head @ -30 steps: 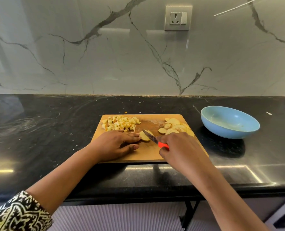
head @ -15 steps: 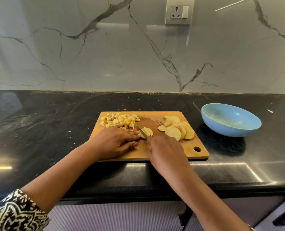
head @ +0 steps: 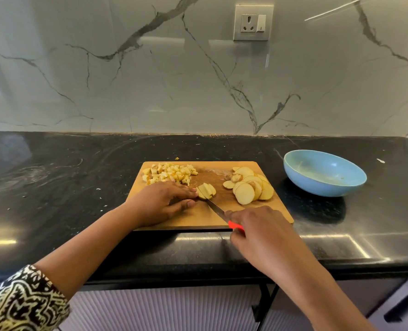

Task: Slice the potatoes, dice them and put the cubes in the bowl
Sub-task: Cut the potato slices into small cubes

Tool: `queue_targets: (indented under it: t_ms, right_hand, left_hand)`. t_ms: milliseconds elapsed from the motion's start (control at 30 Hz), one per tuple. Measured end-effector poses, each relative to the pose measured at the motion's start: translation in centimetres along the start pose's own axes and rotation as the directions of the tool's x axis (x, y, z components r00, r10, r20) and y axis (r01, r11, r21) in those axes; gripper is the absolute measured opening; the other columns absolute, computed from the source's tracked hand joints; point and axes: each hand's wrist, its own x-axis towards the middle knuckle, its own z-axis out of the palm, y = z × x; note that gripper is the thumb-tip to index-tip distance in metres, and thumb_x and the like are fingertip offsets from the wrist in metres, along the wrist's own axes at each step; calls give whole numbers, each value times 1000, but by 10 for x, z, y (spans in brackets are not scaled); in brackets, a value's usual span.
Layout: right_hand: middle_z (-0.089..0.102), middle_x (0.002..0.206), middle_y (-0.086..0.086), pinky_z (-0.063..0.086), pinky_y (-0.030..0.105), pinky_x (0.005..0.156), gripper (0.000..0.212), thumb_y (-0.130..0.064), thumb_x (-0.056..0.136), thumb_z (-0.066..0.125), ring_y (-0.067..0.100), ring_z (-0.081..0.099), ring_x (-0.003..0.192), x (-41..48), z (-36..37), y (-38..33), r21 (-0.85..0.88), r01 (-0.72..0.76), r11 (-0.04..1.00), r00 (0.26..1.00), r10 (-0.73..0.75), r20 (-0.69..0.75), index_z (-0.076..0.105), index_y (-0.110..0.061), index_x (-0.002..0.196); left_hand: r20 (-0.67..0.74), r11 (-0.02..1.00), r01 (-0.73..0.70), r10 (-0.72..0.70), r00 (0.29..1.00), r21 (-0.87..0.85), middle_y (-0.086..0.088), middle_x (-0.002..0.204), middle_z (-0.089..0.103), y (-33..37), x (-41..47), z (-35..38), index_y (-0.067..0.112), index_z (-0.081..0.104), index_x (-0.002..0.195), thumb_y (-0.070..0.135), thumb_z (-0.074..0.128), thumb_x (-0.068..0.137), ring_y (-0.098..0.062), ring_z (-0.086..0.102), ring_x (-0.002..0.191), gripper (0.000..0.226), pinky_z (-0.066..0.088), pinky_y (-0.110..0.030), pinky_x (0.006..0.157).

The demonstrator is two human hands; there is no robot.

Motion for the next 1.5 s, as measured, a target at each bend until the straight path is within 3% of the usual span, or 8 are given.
queue_targets:
  t_ms: [133, 267, 400, 567, 767, 867, 1367, 1500]
  right_hand:
    - [62, 85, -11, 36, 16, 52, 39, -28, 95, 49, 3, 49, 63, -9, -6, 12, 80, -53, 995, 997, 58, -52, 53, -38, 132]
    - [60, 77, -10, 33, 16, 49, 32, -28, 95, 49, 3, 48, 59, -9, -4, 23, 74, -120, 990, 986, 128, -104, 61, -33, 124]
    - [53, 80, -13, 32, 14, 51, 35, -30, 96, 46, 2, 43, 59, -9, 3, 28, 56, -143, 988, 980, 149, -130, 56, -34, 130]
    - [51, 85, -14, 35, 18, 62, 40, -30, 97, 45, 3, 47, 73, -7, 9, 31, 80, -132, 988, 983, 141, -114, 50, -34, 136]
    - [57, 84, -12, 38, 18, 60, 39, -29, 96, 47, 5, 52, 76, 9, 18, 26, 89, -132, 987, 985, 141, -104, 52, -33, 135]
    - [65, 100, -9, 41, 20, 66, 44, -29, 96, 47, 8, 57, 87, 16, 24, 22, 73, -127, 989, 982, 136, -132, 45, -35, 140]
    - [65, 111, -6, 44, 23, 74, 40, -26, 99, 44, 11, 59, 94, 33, 39, 11, -6, -89, 996, 981, 86, -175, 48, -26, 138]
    - [66, 108, -8, 43, 22, 68, 41, -26, 98, 45, 9, 58, 89, 32, 36, 18, 12, -124, 992, 974, 124, -189, 48, -29, 139]
  left_hand:
    - [-43, 1000, 18, -19, 999, -11, 7, 128, 58, -2, 13, -10, 34, 53, 130, 32, 60, 91, -6, 47, 117, 39, 40, -32, 104]
    - [208, 998, -60, 59, 976, -1, 18, 143, 35, 2, 44, -25, 35, 37, 143, 25, 62, 90, 3, 28, 126, 59, 23, -20, 106]
    - [320, 994, -86, 101, 942, -60, 14, 140, 48, -5, 66, -29, 34, 52, 132, 17, 63, 90, -2, 39, 127, 47, 32, -18, 103]
    - [140, 994, -104, 106, 984, -20, 6, 123, 61, -4, 60, -20, 23, 64, 122, 20, 66, 87, -5, 52, 110, 34, 38, -5, 85]
    - [-91, 996, 78, -73, 993, 50, 4, 117, 64, 11, 38, 1, 22, 65, 119, 44, 64, 83, -9, 57, 101, 42, 48, -26, 89]
    - [-171, 992, 102, -87, 981, 79, 4, 118, 63, 18, 30, 8, 22, 63, 122, 48, 59, 85, -9, 56, 105, 45, 47, -26, 91]
    - [-259, 976, 183, -147, 955, 122, 3, 109, 67, 26, 28, 7, 23, 65, 116, 76, 28, 67, -11, 59, 96, 81, 46, -22, 79]
    - [-240, 986, 144, -121, 963, 81, 1, 101, 70, 27, 25, 5, 20, 67, 114, 71, 39, 75, -10, 62, 95, 70, 18, -25, 114]
